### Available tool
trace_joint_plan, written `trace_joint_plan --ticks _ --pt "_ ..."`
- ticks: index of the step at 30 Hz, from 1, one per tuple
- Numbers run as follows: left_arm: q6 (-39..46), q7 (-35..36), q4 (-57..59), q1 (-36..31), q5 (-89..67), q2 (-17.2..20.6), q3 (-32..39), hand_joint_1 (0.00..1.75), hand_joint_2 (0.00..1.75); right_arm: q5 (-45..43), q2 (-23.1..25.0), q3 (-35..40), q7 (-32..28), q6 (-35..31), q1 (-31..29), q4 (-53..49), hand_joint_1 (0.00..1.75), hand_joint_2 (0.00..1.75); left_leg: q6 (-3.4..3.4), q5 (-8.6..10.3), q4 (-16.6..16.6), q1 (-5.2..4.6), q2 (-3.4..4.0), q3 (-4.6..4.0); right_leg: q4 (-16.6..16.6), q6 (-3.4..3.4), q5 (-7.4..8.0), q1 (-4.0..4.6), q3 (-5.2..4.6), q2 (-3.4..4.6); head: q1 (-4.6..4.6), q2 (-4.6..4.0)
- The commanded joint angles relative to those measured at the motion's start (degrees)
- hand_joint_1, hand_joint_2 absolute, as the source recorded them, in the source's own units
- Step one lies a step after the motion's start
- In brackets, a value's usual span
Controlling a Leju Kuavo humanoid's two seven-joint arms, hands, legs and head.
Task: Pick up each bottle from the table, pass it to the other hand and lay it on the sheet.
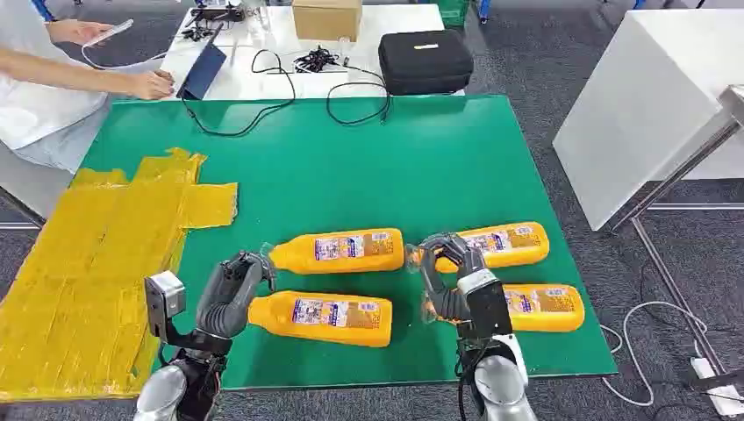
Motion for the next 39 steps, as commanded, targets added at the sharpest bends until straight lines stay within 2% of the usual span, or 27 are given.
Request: trace_joint_plan --ticks 1,3,7,8,11,12,13,21,28,29,33,39 --pt "13.4 -9.3 -14.9 8.1 -9.6 -2.0 0.3 1.75 1.75 2.1 1.4 7.6 -11.2 -9.8 11.6 -11.1 1.75 1.75 -0.08 -0.31 0.1 0.05 0.04 0.31 0.0 -0.03 -0.28 0.06 0.31 -0.03 0.00 0.00" --pt "13.6 -8.0 -16.8 7.9 -9.5 -1.8 -0.1 1.75 1.75 3.1 0.0 9.7 -10.2 -12.5 12.3 -13.1 1.75 1.75 -0.07 -0.30 0.2 0.06 0.03 0.16 0.1 -0.04 -0.28 0.07 0.18 -0.04 0.02 0.00" --pt "13.2 -8.2 -14.3 6.3 -8.8 -1.6 0.0 1.75 1.75 3.2 -1.8 9.6 -7.8 -13.7 9.7 -12.2 1.75 1.75 -0.05 -0.36 0.0 0.03 0.02 0.33 0.0 -0.03 -0.31 0.04 0.35 -0.05 0.00 0.00" --pt "13.2 -8.3 -13.7 6.0 -8.8 -1.6 0.2 0.35 1.75 4.3 -1.9 9.4 -7.4 -14.4 9.5 -12.1 0.52 1.75 -0.07 -0.29 0.0 0.01 0.04 0.19 0.0 -0.04 -0.24 0.01 0.19 -0.02 -0.02 0.00" --pt "14.1 -8.2 -13.1 5.7 -9.3 -2.0 0.5 0.35 1.75 5.7 -2.1 9.3 -6.2 -15.2 9.2 -11.9 0.52 1.75 -0.13 -0.43 0.0 0.02 0.05 0.48 0.0 -0.06 -0.36 0.03 0.45 -0.05 -0.02 0.00" --pt "14.1 -8.2 -13.1 5.7 -9.3 -2.0 0.5 0.35 1.75 5.7 -2.1 9.3 -6.2 -15.2 9.2 -11.9 0.52 1.75 -0.11 -0.33 0.0 0.00 0.01 0.28 0.0 -0.06 -0.29 0.00 0.24 -0.05 0.00 0.00" --pt "14.8 -8.2 -12.5 5.4 -9.6 -2.5 0.5 0.00 1.75 7.0 -2.1 9.3 -5.4 -15.9 9.2 -11.9 0.00 1.75 -0.13 -0.43 0.0 0.02 0.03 0.51 0.0 -0.07 -0.37 0.03 0.48 -0.07 0.00 0.00" --pt "13.5 -7.7 -10.3 5.4 -9.5 -3.3 0.6 0.00 1.75 24.1 -5.0 11.8 3.7 -18.9 7.1 -8.6 0.00 1.75 -0.06 -0.29 -0.1 0.00 0.02 0.44 -0.1 -0.06 -0.25 0.00 0.43 -0.05 0.00 0.00" --pt "13.5 -7.7 -9.9 5.1 -9.5 -3.4 0.6 0.00 1.75 25.1 -5.1 12.1 4.1 -18.8 6.6 -8.2 0.00 1.75 -0.08 -0.35 -0.1 0.01 0.02 0.58 -0.1 -0.06 -0.31 0.02 0.59 -0.07 0.00 0.00" --pt "13.0 -7.4 -9.9 5.0 -9.3 -3.4 0.6 0.00 1.75 27.8 -5.8 12.7 5.5 -18.2 6.0 -7.8 0.00 1.75 -0.07 -0.30 -0.1 0.00 0.03 0.46 -0.1 -0.06 -0.26 0.01 0.45 -0.04 0.00 0.00" --pt "10.9 -6.6 -7.7 3.2 -9.0 -3.8 0.3 0.00 1.75 39.5 -9.3 17.6 11.2 -13.3 -0.3 -2.3 0.00 1.75 -0.06 -0.32 -0.1 0.00 0.09 0.53 -0.1 -0.06 -0.25 0.02 0.52 0.02 0.00 0.00" --pt "9.5 -6.3 -4.1 0.4 -8.2 -4.1 -0.5 0.00 1.75 43.9 -9.9 24.8 12.5 -11.7 -9.1 5.1 0.00 1.75 -0.03 -0.20 -0.1 0.00 0.14 0.42 -0.1 -0.07 -0.14 0.01 0.38 0.08 0.00 0.00"
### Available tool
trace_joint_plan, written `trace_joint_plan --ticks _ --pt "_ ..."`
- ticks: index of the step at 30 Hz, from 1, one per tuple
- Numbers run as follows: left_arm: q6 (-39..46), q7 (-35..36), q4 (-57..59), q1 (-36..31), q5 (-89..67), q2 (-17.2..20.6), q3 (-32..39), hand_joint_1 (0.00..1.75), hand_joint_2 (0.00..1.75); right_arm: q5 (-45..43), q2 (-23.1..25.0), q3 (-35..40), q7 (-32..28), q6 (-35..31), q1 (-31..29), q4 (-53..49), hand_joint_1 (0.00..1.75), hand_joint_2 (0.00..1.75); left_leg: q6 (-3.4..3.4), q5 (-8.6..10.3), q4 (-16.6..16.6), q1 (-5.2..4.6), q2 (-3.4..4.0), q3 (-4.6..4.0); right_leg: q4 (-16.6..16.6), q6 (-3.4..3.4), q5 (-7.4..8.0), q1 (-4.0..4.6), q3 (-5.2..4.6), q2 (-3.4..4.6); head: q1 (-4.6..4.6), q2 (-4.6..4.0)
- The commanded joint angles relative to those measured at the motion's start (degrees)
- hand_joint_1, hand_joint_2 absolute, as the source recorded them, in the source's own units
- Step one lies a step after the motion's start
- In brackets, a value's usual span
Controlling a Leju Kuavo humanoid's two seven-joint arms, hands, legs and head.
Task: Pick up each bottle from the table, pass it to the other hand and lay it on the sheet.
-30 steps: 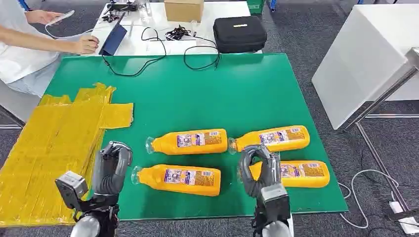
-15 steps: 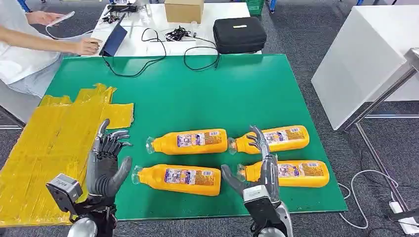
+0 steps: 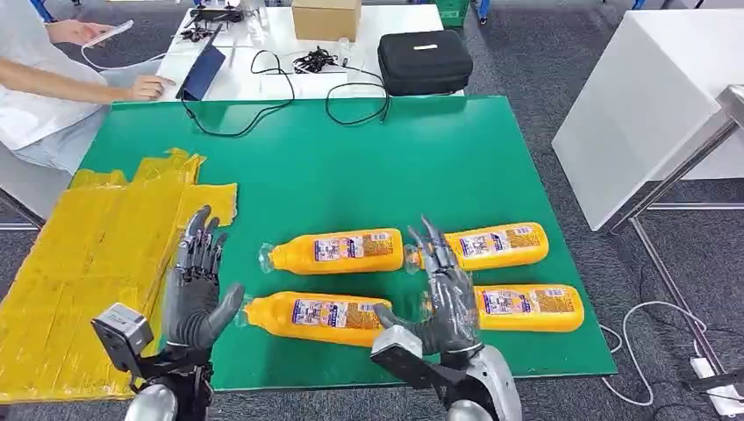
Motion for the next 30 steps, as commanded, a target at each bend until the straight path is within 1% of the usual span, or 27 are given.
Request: trace_joint_plan --ticks 1,2,3,5,6,7,8,10,11,12,13,14,17,18,20,21,22,23,24,25,26,27,28,29,30 --pt "-1.6 0.6 8.6 -5.2 0.9 -0.6 -0.7 0.00 1.75 5.1 -4.7 11.7 2.0 2.2 -14.1 14.3 0.00 1.75 -0.04 -0.06 -0.1 0.01 0.15 0.44 -0.2 -0.02 0.00 0.02 0.42 0.08 0.00 0.00" --pt "-1.8 0.6 9.1 -5.5 1.0 -0.5 -0.9 0.00 1.75 5.2 -4.5 12.9 2.0 2.5 -15.7 15.6 0.00 1.75 -0.02 -0.01 -0.1 0.01 0.13 0.29 -0.1 -0.03 0.03 0.02 0.27 0.08 0.00 0.00" --pt "-1.9 0.6 9.4 -5.8 1.1 -0.5 -1.2 0.00 1.75 5.4 -4.4 14.1 2.0 2.8 -17.0 16.7 0.00 1.75 -0.03 -0.05 -0.1 0.01 0.18 0.46 -0.1 -0.03 0.00 0.02 0.43 0.11 -0.02 0.00" --pt "-2.0 0.5 10.4 -6.4 1.8 -0.5 -1.5 0.00 1.75 6.0 -4.2 16.5 2.0 3.6 -19.9 19.5 0.00 1.75 0.00 0.03 -0.1 -0.01 0.13 0.25 -0.1 -0.03 0.05 0.00 0.22 0.08 0.00 0.00" --pt "-2.0 0.4 10.7 -6.6 2.0 -0.5 -1.5 0.00 1.75 6.0 -3.9 17.0 2.0 3.8 -20.8 20.5 0.00 1.75 -0.02 -0.02 -0.1 0.00 0.16 0.40 -0.1 -0.03 0.01 0.01 0.37 0.09 0.00 0.00" --pt "-2.0 0.4 11.0 -6.8 2.3 -0.5 -1.5 0.00 1.75 6.0 -3.6 17.6 2.0 3.9 -21.6 21.5 0.00 1.75 0.01 0.02 -0.1 0.00 0.14 0.29 -0.1 -0.03 0.04 0.00 0.26 0.09 -0.02 0.00" --pt "-2.0 0.4 11.0 -6.8 2.3 -0.5 -1.5 0.00 1.75 6.0 -3.6 17.6 2.0 3.9 -21.6 21.5 0.00 1.75 -0.01 -0.03 -0.1 -0.01 0.20 0.43 -0.1 -0.03 0.01 0.00 0.39 0.12 -0.02 0.00" --pt "-1.8 0.3 11.1 -6.9 2.6 -0.3 -1.4 0.00 1.75 5.9 -3.2 18.3 2.1 4.2 -22.6 23.1 0.00 1.75 0.01 0.03 -0.1 -0.01 0.09 0.26 -0.1 -0.03 0.03 0.00 0.25 0.03 0.00 0.00" --pt "-1.8 0.2 11.2 -7.0 2.7 -0.3 -1.4 0.00 1.75 5.7 -3.1 18.4 2.1 4.4 -22.9 23.6 0.00 1.75 0.00 0.00 -0.1 0.01 0.09 0.37 -0.1 -0.03 0.00 0.02 0.36 0.02 -0.02 0.00" --pt "-1.8 0.2 11.4 -7.1 2.8 -0.3 -1.4 0.00 1.75 5.5 -3.0 18.6 2.2 4.6 -23.1 24.2 0.00 1.75 0.01 0.04 -0.1 0.00 0.06 0.24 -0.1 -0.02 0.03 0.00 0.23 0.01 0.00 0.00" --pt "-1.8 0.2 11.7 -7.4 3.0 -0.2 -1.6 0.00 1.75 4.8 -3.0 18.6 2.9 4.6 -23.8 25.6 0.00 1.75 0.00 -0.01 -0.1 0.00 0.06 0.36 -0.1 -0.03 -0.02 0.00 0.36 0.00 -0.02 0.00" --pt "-1.9 0.2 11.8 -7.4 3.0 -0.2 -1.8 0.00 1.75 4.9 -2.9 18.5 3.2 4.3 -24.1 26.5 0.00 1.75 -0.02 -0.07 -0.1 0.01 0.08 0.51 -0.1 -0.03 -0.07 0.02 0.51 0.00 0.00 0.00" --pt "-1.8 0.3 12.0 -7.7 3.2 -0.1 -2.2 0.00 1.75 4.8 -2.8 17.8 3.8 3.6 -24.8 28.6 0.00 1.75 0.01 0.03 -0.1 0.00 0.03 0.25 -0.1 -0.02 0.02 0.01 0.26 -0.01 -0.02 0.00" --pt "-1.8 0.3 12.0 -7.7 3.2 -0.1 -2.2 0.00 1.75 4.8 -2.8 17.7 3.8 3.4 -24.9 29.0 0.00 1.75 0.00 -0.02 -0.1 0.00 0.03 0.39 -0.1 -0.02 -0.03 0.01 0.41 -0.04 0.00 0.00" --pt "-1.8 0.3 12.0 -7.7 3.2 -0.1 -2.2 0.00 1.75 4.8 -2.8 17.7 3.8 3.4 -24.9 29.0 0.00 1.75 0.02 0.05 -0.1 -0.01 -0.02 0.20 -0.1 -0.02 0.01 0.00 0.22 -0.06 0.00 0.00" --pt "-1.8 0.3 12.0 -7.7 3.3 -0.1 -2.2 0.00 1.75 5.0 -2.8 17.5 4.0 3.2 -24.9 29.0 0.00 1.75 0.00 -0.01 -0.1 -0.01 -0.02 0.34 -0.1 -0.03 -0.04 0.00 0.36 -0.07 0.00 0.00" --pt "-1.7 0.4 12.1 -7.7 3.3 -0.1 -2.2 0.00 1.75 5.3 -2.7 17.2 4.4 2.8 -24.8 29.1 0.00 1.75 0.01 0.02 -0.1 0.00 0.00 0.24 -0.1 -0.03 0.01 0.01 0.26 -0.04 0.00 0.00" --pt "-1.5 0.5 12.1 -7.6 3.4 -0.2 -2.1 0.00 1.75 6.0 -2.5 16.6 5.3 2.1 -24.7 29.2 0.00 1.75 -0.01 -0.03 -0.1 0.00 0.02 0.37 -0.1 -0.03 -0.04 0.01 0.38 -0.04 -0.02 0.00" --pt "-1.4 0.5 12.2 -7.6 3.5 -0.2 -2.1 0.00 1.75 6.2 -2.4 16.1 5.8 1.6 -24.6 29.2 0.00 1.75 0.02 0.04 -0.1 -0.01 -0.01 0.19 -0.1 -0.03 0.02 0.00 0.20 -0.04 0.00 0.00" --pt "-1.1 0.6 12.2 -7.5 3.5 -0.2 -1.9 0.00 1.75 6.3 -2.2 15.0 6.5 1.1 -24.5 29.1 0.00 1.75 -0.01 -0.02 -0.1 -0.01 -0.02 0.40 -0.1 -0.04 -0.06 0.00 0.41 -0.08 0.00 0.00" --pt "-0.9 0.7 12.2 -7.4 3.4 -0.3 -1.8 0.00 1.75 6.6 -2.2 14.5 6.9 0.8 -24.5 29.0 0.00 1.75 0.00 0.01 -0.1 -0.01 -0.03 0.28 -0.1 -0.04 -0.02 0.00 0.30 -0.08 0.00 0.00" --pt "-0.3 0.7 12.1 -7.3 3.1 -0.3 -1.5 0.00 1.75 7.0 -2.2 13.7 7.6 0.3 -24.5 28.8 0.00 1.75 -0.02 -0.04 -0.1 0.00 -0.02 0.39 -0.1 -0.04 -0.07 0.01 0.41 -0.09 0.00 0.00" --pt "0.3 0.6 11.9 -7.3 2.6 -0.3 -1.3 0.00 1.75 7.1 -2.1 12.6 8.3 -0.1 -24.5 28.6 0.00 1.75 0.00 0.01 0.0 -0.01 -0.02 0.26 0.0 -0.03 -0.02 0.00 0.28 -0.07 0.00 0.00" --pt "0.6 0.6 11.7 -7.4 2.4 -0.2 -1.1 0.00 1.75 7.1 -2.1 12.0 8.4 -0.1 -24.6 28.4 0.00 1.75 -0.01 -0.05 0.0 0.00 -0.02 0.38 -0.1 -0.03 -0.07 0.02 0.40 -0.08 0.00 0.00" --pt "0.5 0.6 11.5 -7.4 2.5 -0.1 -0.9 0.00 1.75 7.5 -2.3 11.3 8.7 -0.2 -24.8 28.2 0.00 1.75 0.01 0.01 0.0 -0.01 -0.01 0.22 0.0 -0.02 -0.01 0.00 0.23 -0.05 -0.02 0.00"
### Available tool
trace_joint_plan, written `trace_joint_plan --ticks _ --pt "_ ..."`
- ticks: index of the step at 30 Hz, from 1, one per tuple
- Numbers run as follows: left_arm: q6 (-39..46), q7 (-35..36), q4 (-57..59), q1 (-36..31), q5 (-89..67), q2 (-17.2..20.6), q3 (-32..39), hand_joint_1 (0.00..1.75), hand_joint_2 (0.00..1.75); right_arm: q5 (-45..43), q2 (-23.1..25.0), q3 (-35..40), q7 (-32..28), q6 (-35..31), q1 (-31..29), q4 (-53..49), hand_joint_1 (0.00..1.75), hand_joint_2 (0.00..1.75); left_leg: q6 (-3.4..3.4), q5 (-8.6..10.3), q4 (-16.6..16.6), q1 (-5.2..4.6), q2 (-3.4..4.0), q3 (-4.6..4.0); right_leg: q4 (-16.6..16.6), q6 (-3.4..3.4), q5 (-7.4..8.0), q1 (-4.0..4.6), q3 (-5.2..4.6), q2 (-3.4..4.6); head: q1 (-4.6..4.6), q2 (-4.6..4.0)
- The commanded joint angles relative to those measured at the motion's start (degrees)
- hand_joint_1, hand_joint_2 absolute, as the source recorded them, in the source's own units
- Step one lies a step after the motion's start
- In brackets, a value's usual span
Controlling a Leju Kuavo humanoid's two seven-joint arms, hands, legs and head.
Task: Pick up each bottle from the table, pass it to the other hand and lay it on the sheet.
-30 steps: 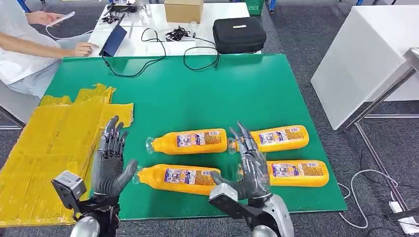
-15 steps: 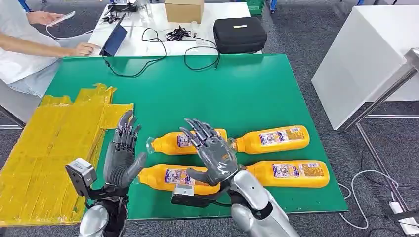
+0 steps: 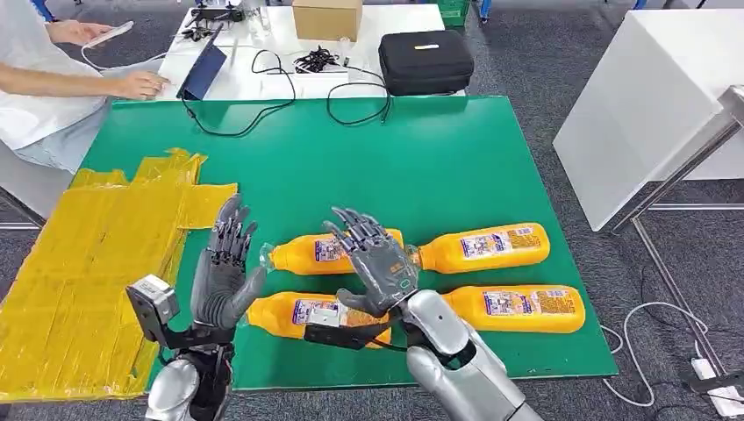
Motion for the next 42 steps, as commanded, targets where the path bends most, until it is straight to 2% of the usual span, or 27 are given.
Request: trace_joint_plan --ticks 1,8,10,12,20,21,29,31,32,33,35,36,37,42 --pt "1.7 0.2 2.9 -1.5 -0.7 0.6 1.1 0.00 1.75 1.6 0.0 -4.9 2.7 -1.6 -3.0 4.5 0.00 1.75 -0.06 -0.12 0.0 0.00 0.02 0.34 0.0 -0.01 -0.11 0.01 0.34 -0.05 0.00 0.00" --pt "1.7 0.2 2.8 -1.4 -0.7 0.5 1.5 0.00 1.75 2.2 0.0 -5.2 2.9 -1.4 -3.1 5.1 0.00 1.75 -0.08 -0.16 0.0 0.01 0.05 0.44 -0.1 -0.02 -0.14 0.03 0.44 -0.03 -0.02 0.00" --pt "1.7 0.2 2.8 -1.4 -0.7 0.5 1.5 0.00 1.75 2.2 0.0 -5.2 2.9 -1.4 -3.1 5.1 0.00 1.75 -0.04 -0.05 0.0 0.00 0.01 0.19 0.0 -0.01 -0.05 0.01 0.19 -0.03 0.00 0.00" --pt "1.8 0.2 3.0 -1.4 -0.7 0.4 1.5 0.00 1.75 2.7 0.1 -5.1 3.0 -1.5 -3.2 5.5 0.00 1.75 -0.08 -0.16 0.0 0.00 0.06 0.43 0.0 -0.03 -0.14 0.01 0.42 -0.02 0.00 0.00" --pt "1.6 -0.1 4.8 -2.9 -0.4 0.3 1.2 0.00 1.75 2.3 1.5 -4.0 1.5 2.8 -8.7 13.6 0.00 1.75 -0.05 -0.06 0.0 -0.01 0.08 0.22 0.0 -0.01 -0.03 0.00 0.20 0.03 -0.02 0.00" --pt "1.6 -0.1 5.1 -3.1 -0.3 0.3 1.1 0.00 1.75 2.4 1.7 -3.7 1.3 3.2 -9.4 14.6 0.00 1.75 -0.08 -0.13 0.0 0.00 0.11 0.41 0.0 -0.02 -0.09 0.01 0.39 0.03 0.00 0.00" --pt "1.6 -0.1 5.5 -3.5 -0.3 0.4 0.7 0.00 1.75 1.8 2.1 -2.6 0.5 4.4 -11.4 16.6 0.00 1.75 -0.02 -0.02 -0.1 -0.02 0.03 0.19 0.0 0.00 -0.03 -0.01 0.18 -0.01 0.00 0.00" --pt "1.6 -0.1 5.8 -3.7 -0.3 0.4 0.6 0.00 1.75 1.8 2.6 -2.2 0.3 4.5 -12.3 17.2 0.00 1.75 -0.06 -0.14 0.0 0.00 0.05 0.44 0.0 -0.01 -0.14 0.01 0.44 -0.03 0.00 0.00" --pt "1.6 -0.1 6.0 -3.9 -0.4 0.4 0.5 0.00 1.75 1.7 2.8 -2.0 0.2 4.7 -12.9 17.7 0.00 1.75 -0.03 -0.05 0.0 -0.02 0.06 0.22 0.0 0.00 -0.05 -0.01 0.21 0.01 -0.02 0.00" --pt "1.5 -0.1 6.2 -4.0 -0.3 0.5 0.4 0.00 1.75 1.6 3.0 -1.5 0.0 4.8 -13.8 18.4 0.00 1.75 -0.09 -0.19 0.0 0.00 0.10 0.54 0.0 -0.02 -0.17 0.01 0.52 0.01 0.00 0.00" --pt "1.5 -0.1 6.4 -4.3 -0.2 0.5 0.3 0.00 1.75 1.8 3.3 -0.8 0.0 4.9 -14.8 19.0 0.00 1.75 -0.03 -0.03 0.0 -0.02 0.07 0.17 0.0 0.00 -0.02 -0.01 0.15 0.02 -0.02 0.00" --pt "1.5 0.0 6.6 -4.4 -0.1 0.5 0.2 0.00 1.75 1.8 3.5 -0.5 0.0 5.2 -15.5 19.5 0.00 1.75 -0.06 -0.12 0.0 -0.01 0.10 0.39 0.0 -0.01 -0.10 0.00 0.37 0.02 0.00 0.00" --pt "1.4 0.0 6.7 -4.5 0.0 0.6 0.2 0.00 1.75 1.7 3.6 -0.3 0.0 5.4 -15.8 19.9 0.00 1.75 -0.03 -0.04 0.0 -0.02 0.09 0.19 0.0 0.00 -0.03 -0.01 0.17 0.04 0.00 0.00" --pt "1.4 0.0 7.4 -5.0 0.3 0.6 -0.1 0.00 1.75 -1.0 4.3 1.5 -0.6 9.0 -18.2 24.3 0.00 1.75 -0.04 -0.06 0.0 -0.01 0.06 0.31 0.0 -0.01 -0.06 0.00 0.29 -0.01 0.00 0.00"
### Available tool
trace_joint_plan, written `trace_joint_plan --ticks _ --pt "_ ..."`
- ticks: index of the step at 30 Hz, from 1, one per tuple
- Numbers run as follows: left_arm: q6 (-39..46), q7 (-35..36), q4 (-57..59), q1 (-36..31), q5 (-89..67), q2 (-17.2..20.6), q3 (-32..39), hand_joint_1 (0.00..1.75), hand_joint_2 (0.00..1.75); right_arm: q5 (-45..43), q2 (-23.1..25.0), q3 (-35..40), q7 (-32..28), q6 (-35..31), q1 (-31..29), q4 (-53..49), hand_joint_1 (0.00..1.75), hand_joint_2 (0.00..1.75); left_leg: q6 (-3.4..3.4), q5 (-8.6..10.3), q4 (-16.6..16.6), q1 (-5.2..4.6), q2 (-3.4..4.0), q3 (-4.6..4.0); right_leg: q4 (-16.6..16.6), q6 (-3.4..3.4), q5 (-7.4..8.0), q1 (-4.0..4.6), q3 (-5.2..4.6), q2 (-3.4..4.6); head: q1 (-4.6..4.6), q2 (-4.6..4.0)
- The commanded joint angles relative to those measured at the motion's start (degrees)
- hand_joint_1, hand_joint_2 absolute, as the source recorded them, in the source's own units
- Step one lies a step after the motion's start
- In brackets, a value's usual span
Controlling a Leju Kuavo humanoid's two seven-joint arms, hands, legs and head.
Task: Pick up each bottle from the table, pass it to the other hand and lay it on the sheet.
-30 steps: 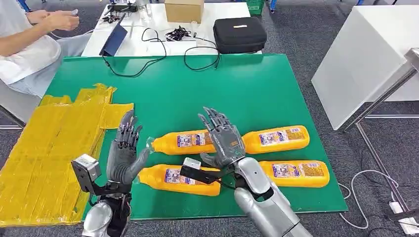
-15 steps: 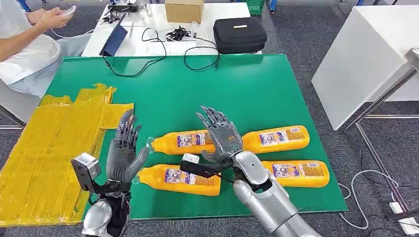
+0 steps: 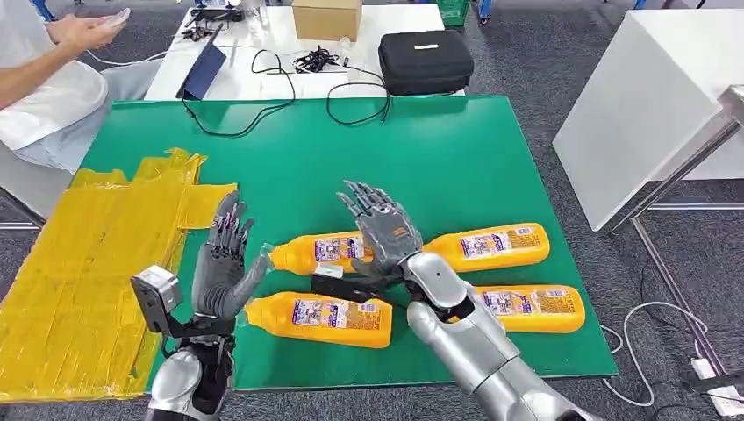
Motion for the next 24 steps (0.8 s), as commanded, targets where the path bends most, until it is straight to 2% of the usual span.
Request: trace_joint_plan --ticks 1,7,16,24 --pt "-0.2 0.2 4.9 -2.8 0.5 0.6 -0.7 0.00 1.75 -3.3 1.3 4.8 -0.8 4.5 -7.5 11.8 0.00 1.75 -0.04 -0.05 0.0 -0.02 0.05 0.19 0.0 -0.01 -0.04 -0.01 0.17 0.01 0.00 0.00" --pt "-0.2 0.2 4.9 -2.9 0.5 0.6 -0.7 0.00 1.75 -3.6 1.3 5.1 -0.7 5.0 -7.9 12.6 0.00 1.75 -0.05 -0.09 0.0 -0.02 0.00 0.27 0.0 -0.01 -0.09 -0.01 0.27 -0.05 0.00 0.00" --pt "0.1 0.0 6.3 -4.5 1.3 0.4 -0.9 0.00 1.75 -7.0 4.3 6.3 1.2 9.5 -14.3 27.6 0.00 1.75 -0.06 -0.09 0.0 0.00 0.05 0.29 0.0 -0.02 -0.07 0.01 0.29 -0.01 0.00 0.00" --pt "0.1 0.0 6.3 -4.5 1.3 0.4 -0.9 0.00 1.75 -7.0 4.2 6.3 1.2 9.5 -14.3 27.7 0.00 1.75 -0.06 -0.13 0.0 0.00 -0.03 0.38 0.0 0.00 -0.15 0.01 0.39 -0.10 0.00 0.00"
